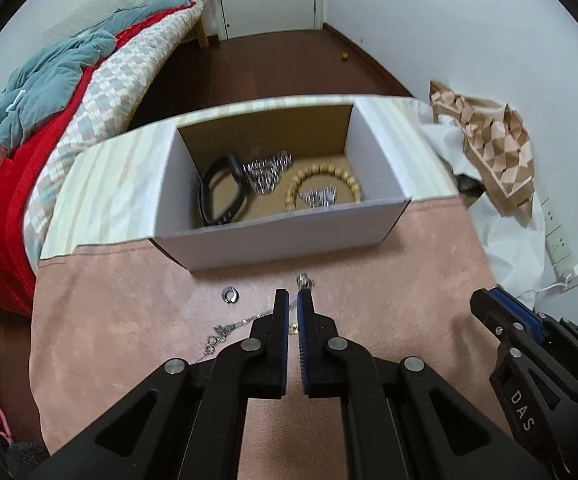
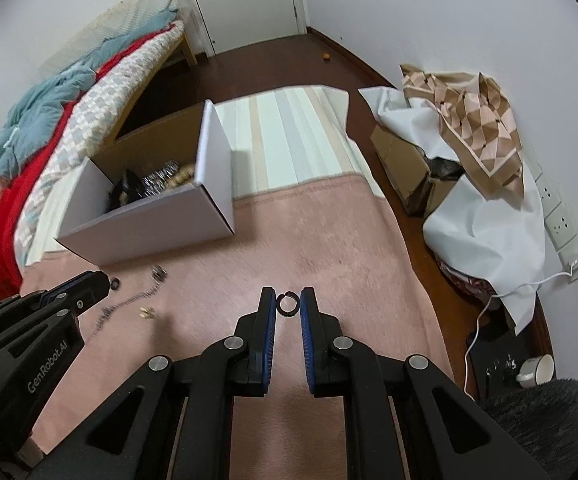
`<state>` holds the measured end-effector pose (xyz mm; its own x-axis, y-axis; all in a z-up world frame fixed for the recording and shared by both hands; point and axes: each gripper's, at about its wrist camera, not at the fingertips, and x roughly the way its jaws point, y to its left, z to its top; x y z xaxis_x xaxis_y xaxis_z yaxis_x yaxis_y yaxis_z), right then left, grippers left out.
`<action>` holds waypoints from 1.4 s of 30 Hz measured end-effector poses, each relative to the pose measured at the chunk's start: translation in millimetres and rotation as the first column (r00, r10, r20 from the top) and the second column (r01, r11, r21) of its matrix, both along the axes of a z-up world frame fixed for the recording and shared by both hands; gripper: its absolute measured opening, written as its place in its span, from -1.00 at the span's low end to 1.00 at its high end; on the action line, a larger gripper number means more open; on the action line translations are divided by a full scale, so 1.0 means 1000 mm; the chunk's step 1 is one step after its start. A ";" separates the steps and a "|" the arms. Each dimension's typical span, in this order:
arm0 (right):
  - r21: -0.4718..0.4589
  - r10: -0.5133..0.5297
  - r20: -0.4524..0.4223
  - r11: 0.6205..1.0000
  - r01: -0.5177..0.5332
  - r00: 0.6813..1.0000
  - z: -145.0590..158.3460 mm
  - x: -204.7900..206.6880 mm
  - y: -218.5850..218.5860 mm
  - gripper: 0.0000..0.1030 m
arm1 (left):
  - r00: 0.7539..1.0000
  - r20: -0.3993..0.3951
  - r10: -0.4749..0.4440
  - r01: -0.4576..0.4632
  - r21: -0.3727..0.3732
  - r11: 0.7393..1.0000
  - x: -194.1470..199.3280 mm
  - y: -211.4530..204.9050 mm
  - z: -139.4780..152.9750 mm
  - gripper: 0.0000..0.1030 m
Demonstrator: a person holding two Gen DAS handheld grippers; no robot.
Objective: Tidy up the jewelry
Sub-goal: 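Grasp the small gold charm with the left tool while the right tool holds the black ring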
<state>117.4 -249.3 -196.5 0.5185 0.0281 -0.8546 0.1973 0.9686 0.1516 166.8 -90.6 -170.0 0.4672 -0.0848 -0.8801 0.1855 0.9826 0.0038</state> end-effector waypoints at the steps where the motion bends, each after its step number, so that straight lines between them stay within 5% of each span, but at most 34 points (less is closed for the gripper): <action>1: 0.005 0.002 0.012 1.000 -0.002 1.000 0.005 0.001 0.000 -0.75 | 1.000 0.009 0.007 -0.007 -0.014 1.000 0.000 0.004 0.006 -0.96; 8: 0.037 0.002 0.068 0.999 -0.004 0.998 0.033 0.002 0.001 -0.75 | 0.994 0.012 0.108 -0.107 -0.073 0.992 -0.001 0.060 0.026 -0.97; 15: 0.060 0.004 0.041 0.998 -0.006 0.999 0.018 0.003 0.004 -0.75 | 0.991 -0.067 0.120 -0.127 -0.117 0.985 -0.001 0.069 0.004 -0.87; 19: 0.053 0.006 0.018 0.999 -0.007 1.000 0.007 0.000 0.005 -0.75 | 0.988 -0.148 0.051 -0.069 -0.119 0.991 0.002 0.043 -0.025 -0.02; 20: 0.049 0.006 0.015 0.999 -0.007 1.000 0.005 0.000 0.004 -0.75 | 0.987 -0.155 0.039 -0.055 -0.101 0.993 0.002 0.034 -0.034 0.00; 31: 0.026 -0.044 -0.007 0.999 0.044 0.999 -0.004 -0.003 -0.019 -0.75 | 0.987 -0.159 0.034 -0.031 0.022 0.999 0.005 -0.004 -0.066 -0.04; 33: 0.023 -0.049 -0.008 0.999 0.049 0.999 -0.005 -0.002 -0.021 -0.75 | 0.989 -0.148 0.023 -0.020 0.022 1.000 0.005 -0.006 -0.065 -0.31; 35: 0.023 -0.053 -0.008 0.998 0.053 0.999 -0.005 -0.002 -0.022 -0.75 | 0.990 -0.141 0.006 -0.002 0.025 1.000 0.004 -0.010 -0.063 -0.82; 42: 0.029 -0.061 0.004 0.998 0.061 0.998 -0.001 -0.001 -0.020 -0.75 | 0.991 -0.131 -0.009 0.012 0.019 1.000 0.001 -0.010 -0.059 -0.83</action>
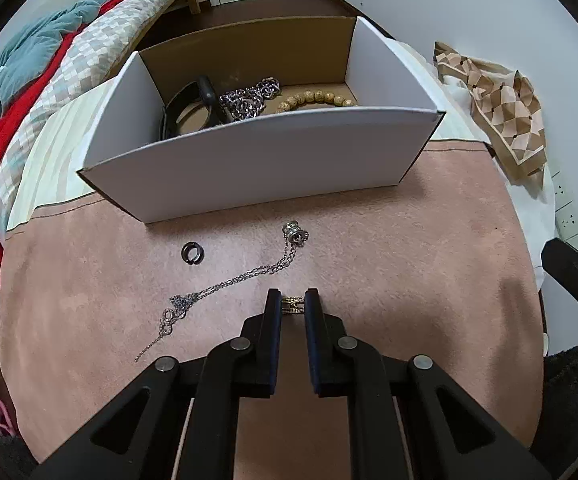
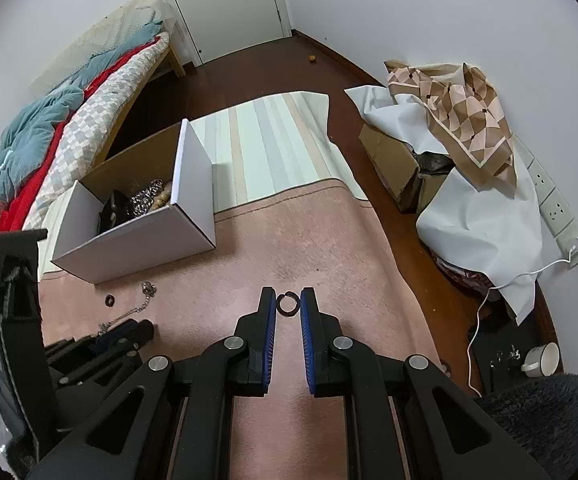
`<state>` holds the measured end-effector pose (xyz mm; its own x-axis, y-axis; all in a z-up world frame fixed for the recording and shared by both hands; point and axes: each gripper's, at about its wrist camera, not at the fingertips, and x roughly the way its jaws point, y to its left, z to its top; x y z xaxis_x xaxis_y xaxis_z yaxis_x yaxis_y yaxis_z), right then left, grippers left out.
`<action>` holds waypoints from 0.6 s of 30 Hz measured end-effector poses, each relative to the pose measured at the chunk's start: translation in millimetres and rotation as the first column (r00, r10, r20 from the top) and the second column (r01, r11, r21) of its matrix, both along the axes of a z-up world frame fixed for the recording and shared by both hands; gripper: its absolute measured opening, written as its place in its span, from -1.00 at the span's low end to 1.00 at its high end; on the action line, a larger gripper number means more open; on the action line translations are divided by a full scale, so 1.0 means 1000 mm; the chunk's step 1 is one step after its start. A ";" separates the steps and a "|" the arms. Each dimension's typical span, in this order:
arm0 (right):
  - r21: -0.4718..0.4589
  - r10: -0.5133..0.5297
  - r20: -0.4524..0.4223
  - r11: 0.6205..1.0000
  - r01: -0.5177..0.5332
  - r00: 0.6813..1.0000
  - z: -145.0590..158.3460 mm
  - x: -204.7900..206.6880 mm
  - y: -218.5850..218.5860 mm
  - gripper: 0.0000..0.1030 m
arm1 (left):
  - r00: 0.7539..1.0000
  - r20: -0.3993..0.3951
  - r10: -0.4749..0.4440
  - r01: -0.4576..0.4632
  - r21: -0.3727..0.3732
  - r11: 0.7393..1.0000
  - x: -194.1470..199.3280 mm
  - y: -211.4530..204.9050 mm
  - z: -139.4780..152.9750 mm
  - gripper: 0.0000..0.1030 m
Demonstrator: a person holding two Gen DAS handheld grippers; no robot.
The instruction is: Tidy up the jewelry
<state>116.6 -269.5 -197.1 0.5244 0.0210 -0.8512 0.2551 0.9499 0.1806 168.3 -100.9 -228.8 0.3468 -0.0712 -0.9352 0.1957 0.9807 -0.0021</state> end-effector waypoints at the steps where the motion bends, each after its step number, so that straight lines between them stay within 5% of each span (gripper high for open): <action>1: 0.001 0.000 0.005 1.000 0.000 1.000 0.002 0.000 0.000 -0.75 | 1.000 0.006 0.002 -0.002 -0.011 1.000 -0.001 0.002 0.005 -0.83; 9: 0.066 0.041 0.065 0.997 -0.045 0.997 0.038 0.016 0.008 -0.75 | 0.996 0.085 0.022 -0.012 -0.114 0.993 0.013 0.018 0.071 -0.83; 14: 0.157 0.109 0.098 0.980 -0.123 0.989 0.059 0.063 0.021 -0.75 | 0.995 0.086 0.051 -0.033 -0.196 0.980 0.052 0.039 0.102 -0.83; 18: 0.192 0.161 0.079 0.966 -0.173 0.984 0.063 0.109 0.036 -0.75 | 0.996 0.075 0.057 -0.043 -0.182 0.982 0.088 0.052 0.107 -0.83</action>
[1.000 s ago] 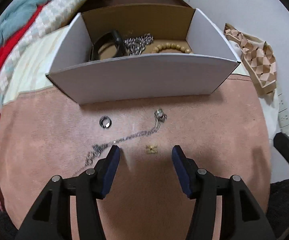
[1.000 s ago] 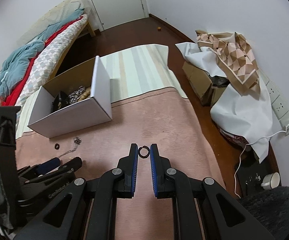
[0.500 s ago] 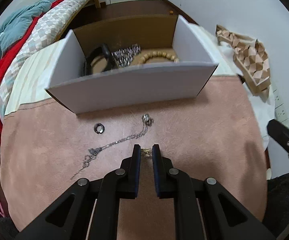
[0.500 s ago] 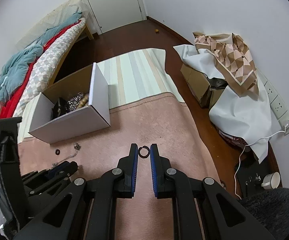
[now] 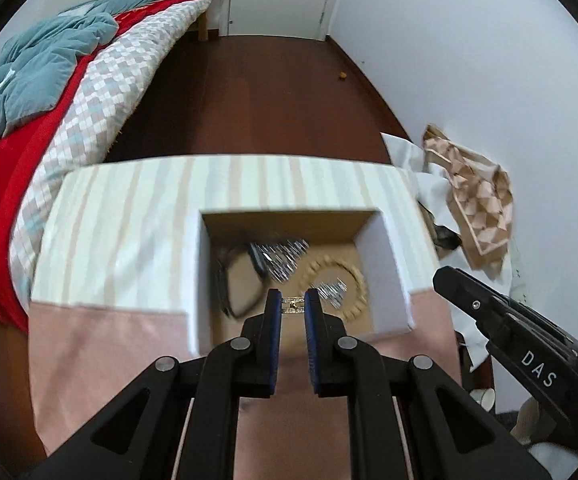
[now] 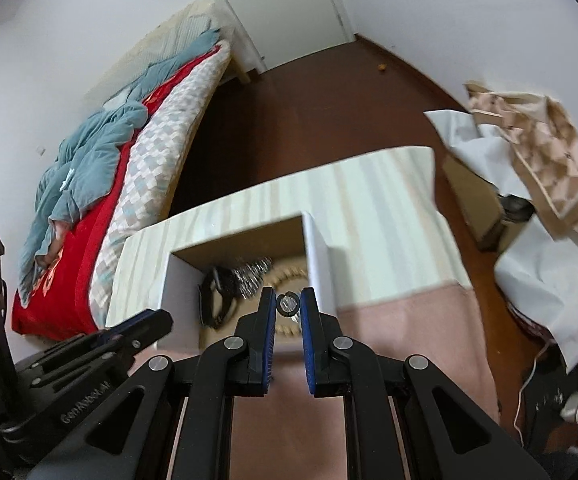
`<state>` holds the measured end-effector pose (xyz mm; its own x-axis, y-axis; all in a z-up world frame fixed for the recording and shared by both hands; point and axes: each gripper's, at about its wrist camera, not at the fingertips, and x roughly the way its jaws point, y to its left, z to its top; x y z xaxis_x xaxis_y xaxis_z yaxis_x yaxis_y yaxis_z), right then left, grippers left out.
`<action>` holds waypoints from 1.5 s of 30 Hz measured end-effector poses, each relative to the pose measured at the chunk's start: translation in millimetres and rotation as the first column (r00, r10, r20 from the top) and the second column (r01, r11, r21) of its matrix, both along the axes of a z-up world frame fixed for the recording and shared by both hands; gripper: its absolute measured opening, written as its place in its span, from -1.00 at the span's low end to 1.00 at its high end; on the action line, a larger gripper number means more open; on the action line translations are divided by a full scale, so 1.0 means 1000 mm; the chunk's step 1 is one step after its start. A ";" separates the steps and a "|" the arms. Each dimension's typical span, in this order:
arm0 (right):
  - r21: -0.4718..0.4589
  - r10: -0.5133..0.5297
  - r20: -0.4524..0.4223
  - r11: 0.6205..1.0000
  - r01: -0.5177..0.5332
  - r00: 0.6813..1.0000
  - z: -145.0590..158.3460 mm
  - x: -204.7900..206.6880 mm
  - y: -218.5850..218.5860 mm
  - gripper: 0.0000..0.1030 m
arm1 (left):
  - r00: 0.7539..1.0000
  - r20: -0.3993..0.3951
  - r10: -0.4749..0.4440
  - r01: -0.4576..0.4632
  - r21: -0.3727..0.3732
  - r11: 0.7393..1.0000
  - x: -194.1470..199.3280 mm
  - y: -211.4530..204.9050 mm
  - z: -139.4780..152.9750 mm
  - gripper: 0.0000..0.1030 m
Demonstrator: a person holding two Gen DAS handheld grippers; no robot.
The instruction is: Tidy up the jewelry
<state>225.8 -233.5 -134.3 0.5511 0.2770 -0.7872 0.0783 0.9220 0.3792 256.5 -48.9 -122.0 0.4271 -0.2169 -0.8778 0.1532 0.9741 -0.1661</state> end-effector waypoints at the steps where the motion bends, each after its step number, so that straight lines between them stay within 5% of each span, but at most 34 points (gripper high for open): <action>1: 0.006 0.015 -0.015 1.000 -0.015 1.000 -0.002 0.011 0.003 -0.75 | 1.000 -0.015 0.010 -0.010 0.001 1.000 0.012 0.006 -0.002 -0.83; 12: -0.041 0.112 -0.162 0.992 -0.120 0.980 -0.024 0.087 0.028 -0.73 | 0.994 -0.081 0.074 -0.071 0.046 0.996 0.055 0.027 -0.007 -0.77; 14: -0.049 0.105 -0.170 0.992 -0.115 0.980 -0.023 0.091 0.028 -0.69 | 0.994 -0.068 0.083 -0.079 0.062 0.995 0.056 0.029 -0.003 -0.56; 15: -0.051 0.102 -0.168 0.992 -0.112 0.981 -0.022 0.091 0.026 -0.57 | 0.994 -0.058 0.090 -0.086 0.070 0.994 0.056 0.031 -0.002 -0.48; 17: -0.060 0.088 -0.160 0.993 -0.099 0.983 -0.019 0.090 0.023 -0.34 | 0.994 -0.033 0.108 -0.105 0.087 0.991 0.052 0.035 0.003 0.05; 23: -0.101 0.064 -0.133 0.992 -0.077 0.989 -0.006 0.078 0.016 -0.08 | 0.989 0.018 0.148 -0.149 0.122 0.981 0.041 0.046 0.011 0.21; 27: -0.183 0.047 -0.110 0.981 -0.067 0.993 0.003 0.061 0.019 0.41 | 0.984 0.062 0.166 -0.174 0.157 0.972 0.025 0.050 0.015 0.51; 29: -0.257 0.041 -0.107 0.964 -0.067 0.993 0.004 0.051 0.024 0.72 | 0.984 0.073 0.162 -0.173 0.176 0.969 0.017 0.050 0.015 0.92; 30: -0.281 0.042 -0.113 0.957 -0.072 0.993 0.003 0.046 0.026 0.87 | 0.984 0.075 0.159 -0.170 0.184 0.968 0.012 0.050 0.014 0.96; 36: -0.374 0.033 -0.138 0.924 -0.083 0.990 -0.005 0.018 0.037 1.00 | 0.983 0.077 0.166 -0.179 0.224 0.958 -0.012 0.055 0.009 0.99; 45: -0.405 0.011 -0.082 0.913 -0.043 0.997 0.023 -0.020 0.044 1.00 | 0.976 0.132 0.173 -0.200 0.235 0.951 -0.055 0.063 0.027 0.99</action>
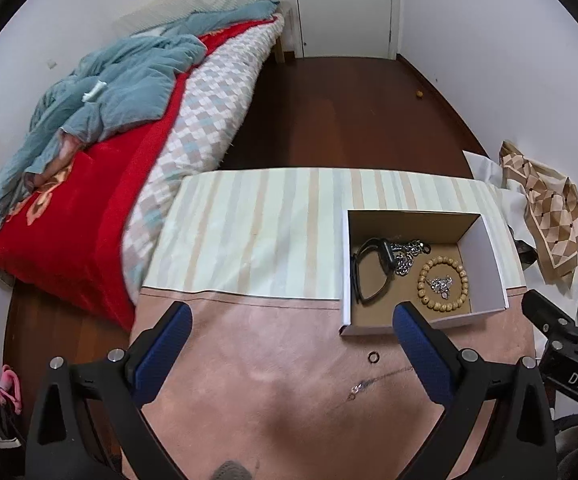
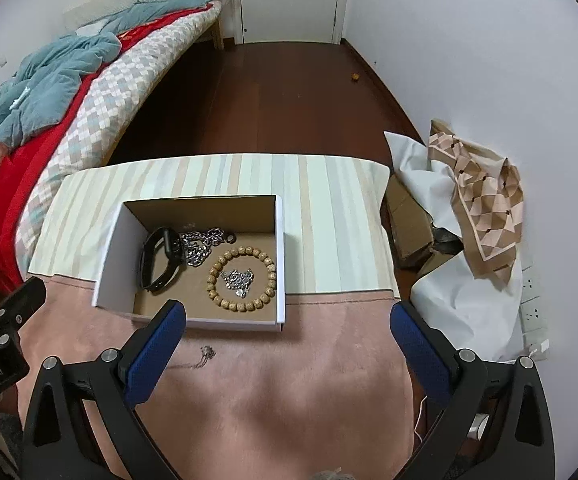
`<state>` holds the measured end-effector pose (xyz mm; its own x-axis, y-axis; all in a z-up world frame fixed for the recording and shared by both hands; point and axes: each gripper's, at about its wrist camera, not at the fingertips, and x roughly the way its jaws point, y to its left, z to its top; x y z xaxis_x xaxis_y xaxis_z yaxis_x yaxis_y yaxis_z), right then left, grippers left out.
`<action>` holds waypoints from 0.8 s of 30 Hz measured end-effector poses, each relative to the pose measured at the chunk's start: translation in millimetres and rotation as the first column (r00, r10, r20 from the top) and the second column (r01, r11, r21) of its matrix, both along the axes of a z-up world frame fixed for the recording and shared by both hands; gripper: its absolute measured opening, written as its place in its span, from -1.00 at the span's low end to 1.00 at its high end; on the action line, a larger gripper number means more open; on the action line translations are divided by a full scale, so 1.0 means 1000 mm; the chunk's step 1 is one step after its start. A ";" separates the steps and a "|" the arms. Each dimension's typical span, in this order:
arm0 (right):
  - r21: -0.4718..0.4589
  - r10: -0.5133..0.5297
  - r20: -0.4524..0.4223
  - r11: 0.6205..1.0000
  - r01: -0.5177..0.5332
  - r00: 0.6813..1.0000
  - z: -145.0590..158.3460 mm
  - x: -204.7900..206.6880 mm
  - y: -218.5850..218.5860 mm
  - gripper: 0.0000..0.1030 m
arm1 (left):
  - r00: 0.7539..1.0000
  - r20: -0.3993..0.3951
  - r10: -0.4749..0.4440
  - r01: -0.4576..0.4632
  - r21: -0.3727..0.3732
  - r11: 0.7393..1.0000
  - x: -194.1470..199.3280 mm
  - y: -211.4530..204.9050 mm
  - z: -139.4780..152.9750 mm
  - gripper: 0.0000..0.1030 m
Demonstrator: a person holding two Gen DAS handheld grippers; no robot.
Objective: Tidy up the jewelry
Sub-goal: 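Move both tools back toward the chain necklace and black ring on the table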
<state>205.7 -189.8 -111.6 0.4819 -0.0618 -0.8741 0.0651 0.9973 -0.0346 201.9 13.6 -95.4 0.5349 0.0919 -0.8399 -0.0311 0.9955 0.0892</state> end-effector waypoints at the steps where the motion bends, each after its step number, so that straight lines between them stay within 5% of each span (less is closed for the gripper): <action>1: -0.003 0.000 0.007 1.000 0.000 1.000 0.004 -0.005 0.001 1.00 | 1.000 0.010 0.003 -0.003 0.005 1.000 -0.004 0.001 0.004 0.99; 15: 0.057 -0.013 0.104 0.998 0.007 0.995 0.049 -0.062 0.007 1.00 | 0.988 0.146 0.039 -0.037 -0.019 0.999 -0.059 0.011 0.052 0.99; 24: 0.184 -0.029 -0.003 0.982 0.029 1.000 -0.044 -0.062 0.009 0.92 | 0.990 -0.001 0.139 -0.138 0.068 0.988 -0.054 0.036 -0.034 0.99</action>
